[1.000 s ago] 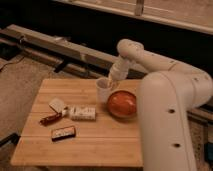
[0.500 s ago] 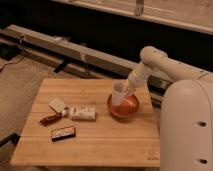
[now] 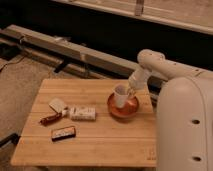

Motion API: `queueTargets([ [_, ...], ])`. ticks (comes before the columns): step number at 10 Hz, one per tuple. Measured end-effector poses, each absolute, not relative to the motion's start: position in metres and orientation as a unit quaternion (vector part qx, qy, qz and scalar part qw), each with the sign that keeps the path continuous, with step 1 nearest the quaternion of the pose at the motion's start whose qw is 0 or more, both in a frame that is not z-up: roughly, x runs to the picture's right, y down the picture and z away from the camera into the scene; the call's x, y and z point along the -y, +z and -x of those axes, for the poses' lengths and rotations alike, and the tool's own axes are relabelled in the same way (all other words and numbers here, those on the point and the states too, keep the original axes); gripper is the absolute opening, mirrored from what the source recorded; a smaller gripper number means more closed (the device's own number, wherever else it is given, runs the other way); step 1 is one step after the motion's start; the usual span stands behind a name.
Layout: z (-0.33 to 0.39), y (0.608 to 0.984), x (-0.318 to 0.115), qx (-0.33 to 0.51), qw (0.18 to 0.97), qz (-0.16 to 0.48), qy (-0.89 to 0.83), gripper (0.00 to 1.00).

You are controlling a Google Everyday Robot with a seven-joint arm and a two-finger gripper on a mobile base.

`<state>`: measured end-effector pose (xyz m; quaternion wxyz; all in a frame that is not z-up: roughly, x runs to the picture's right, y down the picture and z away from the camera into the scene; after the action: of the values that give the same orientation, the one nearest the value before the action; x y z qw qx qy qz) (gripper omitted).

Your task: Place the ceramic cup in the ceramic bowl

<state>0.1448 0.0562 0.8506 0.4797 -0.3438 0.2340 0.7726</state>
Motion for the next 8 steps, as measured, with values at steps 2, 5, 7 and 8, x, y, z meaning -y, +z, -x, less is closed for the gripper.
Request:
queueTargets([
  [2, -0.146, 0.861, -0.062, -0.242, 0.47, 0.341, 0.778, 0.45],
  [5, -0.146, 0.869, -0.069, -0.255, 0.457, 0.339, 0.782, 0.76],
  [7, -0.148, 0.866, -0.064, -0.243, 0.455, 0.327, 0.792, 0.8],
  [8, -0.149, 0.864, -0.063, -0.24, 0.455, 0.324, 0.794, 0.8],
])
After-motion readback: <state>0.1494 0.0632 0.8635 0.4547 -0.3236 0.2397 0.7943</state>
